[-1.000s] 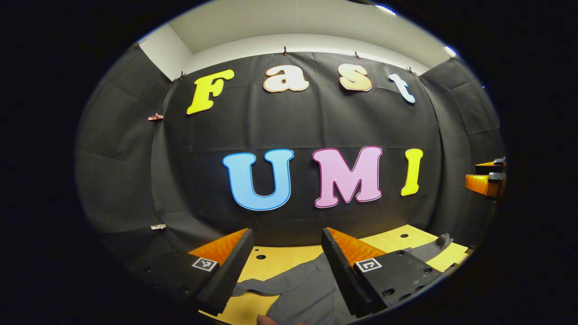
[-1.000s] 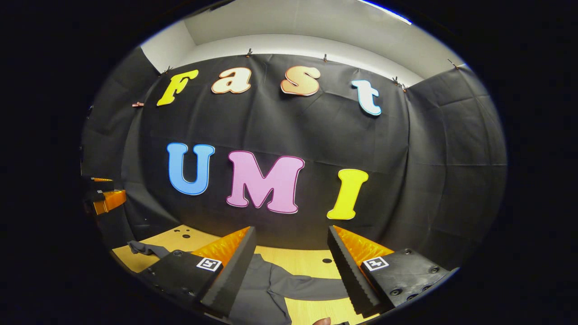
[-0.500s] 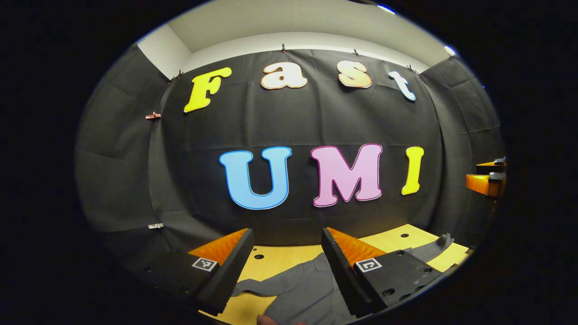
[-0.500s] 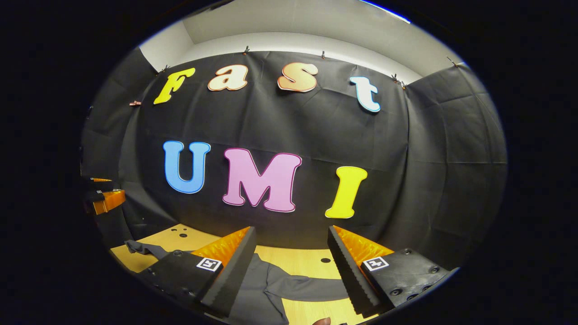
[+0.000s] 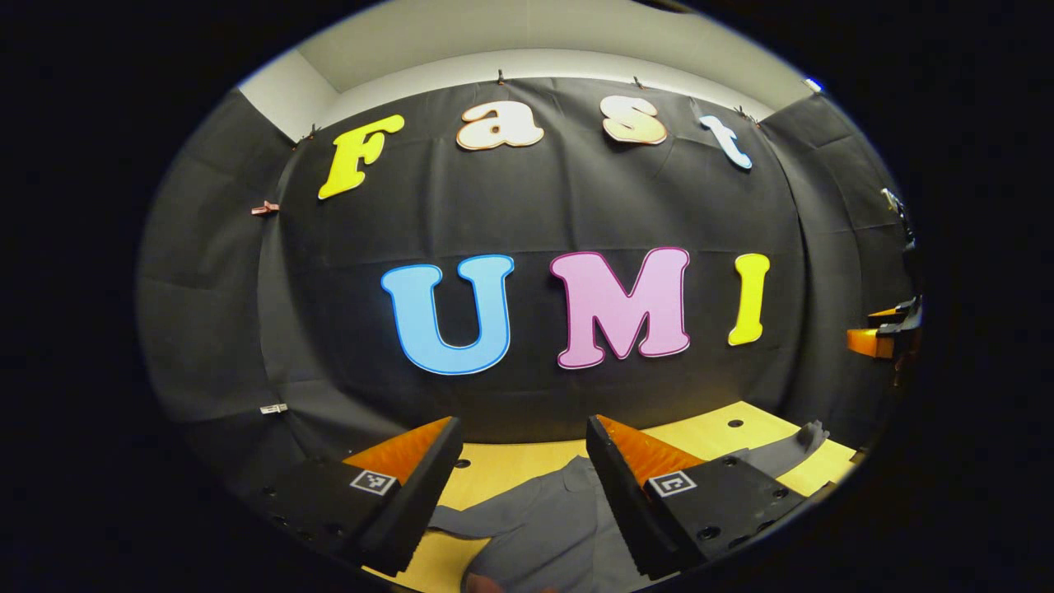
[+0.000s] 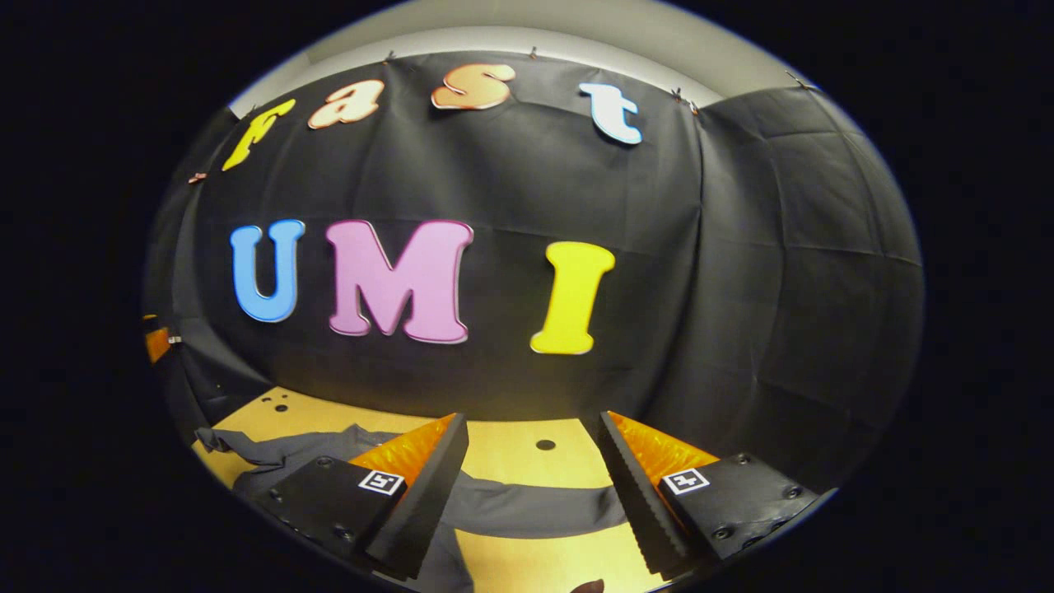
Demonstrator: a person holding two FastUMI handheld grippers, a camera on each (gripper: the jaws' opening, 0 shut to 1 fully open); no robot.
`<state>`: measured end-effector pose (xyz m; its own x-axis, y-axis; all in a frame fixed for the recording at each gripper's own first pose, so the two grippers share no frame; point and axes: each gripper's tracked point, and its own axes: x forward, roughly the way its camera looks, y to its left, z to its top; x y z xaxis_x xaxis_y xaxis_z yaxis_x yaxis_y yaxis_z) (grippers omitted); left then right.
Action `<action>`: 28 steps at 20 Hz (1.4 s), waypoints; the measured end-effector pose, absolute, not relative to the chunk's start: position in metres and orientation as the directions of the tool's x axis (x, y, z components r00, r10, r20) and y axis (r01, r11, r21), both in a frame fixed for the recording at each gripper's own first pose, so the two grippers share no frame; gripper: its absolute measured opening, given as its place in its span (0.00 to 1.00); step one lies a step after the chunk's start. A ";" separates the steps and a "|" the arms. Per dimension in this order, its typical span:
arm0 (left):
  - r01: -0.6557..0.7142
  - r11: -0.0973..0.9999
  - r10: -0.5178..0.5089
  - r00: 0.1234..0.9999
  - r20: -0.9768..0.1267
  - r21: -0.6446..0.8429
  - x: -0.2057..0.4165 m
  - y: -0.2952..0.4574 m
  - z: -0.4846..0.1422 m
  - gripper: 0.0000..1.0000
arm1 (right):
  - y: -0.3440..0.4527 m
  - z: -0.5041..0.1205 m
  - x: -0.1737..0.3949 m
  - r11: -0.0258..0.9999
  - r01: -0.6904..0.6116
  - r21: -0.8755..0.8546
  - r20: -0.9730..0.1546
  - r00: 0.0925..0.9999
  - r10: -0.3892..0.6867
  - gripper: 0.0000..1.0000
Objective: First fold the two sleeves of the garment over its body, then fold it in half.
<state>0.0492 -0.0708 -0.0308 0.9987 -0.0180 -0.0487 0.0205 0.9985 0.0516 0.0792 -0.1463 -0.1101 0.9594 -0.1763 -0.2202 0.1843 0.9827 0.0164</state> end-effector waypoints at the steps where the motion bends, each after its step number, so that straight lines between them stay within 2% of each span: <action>1: 0.019 0.999 -0.016 0.998 -0.053 0.050 0.053 -0.076 -0.033 0.95 | -0.164 -0.126 0.087 0.980 0.201 0.009 -0.244 0.950 -0.193 0.97; 7: -0.017 1.000 0.017 0.993 -0.120 -0.002 0.074 -0.102 -0.047 0.95 | -0.239 -0.243 0.117 0.967 0.253 -0.005 -0.412 0.881 -0.233 0.98; 17: -0.151 0.985 0.166 0.962 -0.217 0.084 0.078 -0.112 -0.067 0.97 | -0.322 -0.443 0.156 0.944 0.328 0.022 -0.652 0.720 -0.235 0.98; 22: -0.221 0.973 0.232 0.936 -0.266 0.071 0.071 -0.111 -0.081 0.97 | -0.330 -0.507 0.164 0.928 0.366 0.062 -0.731 0.650 -0.207 0.98; 28: -0.235 0.968 0.250 0.926 -0.282 0.086 0.076 -0.106 -0.085 0.97 | -0.326 -0.535 0.156 0.941 0.336 0.051 -0.776 0.607 -0.174 0.99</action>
<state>0.0760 -0.1061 -0.0851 0.9262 0.2504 -0.2819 -0.2354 0.9680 0.0865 0.1560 -0.3258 -0.5354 0.6066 -0.1742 -0.7757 0.3356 0.9406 0.0511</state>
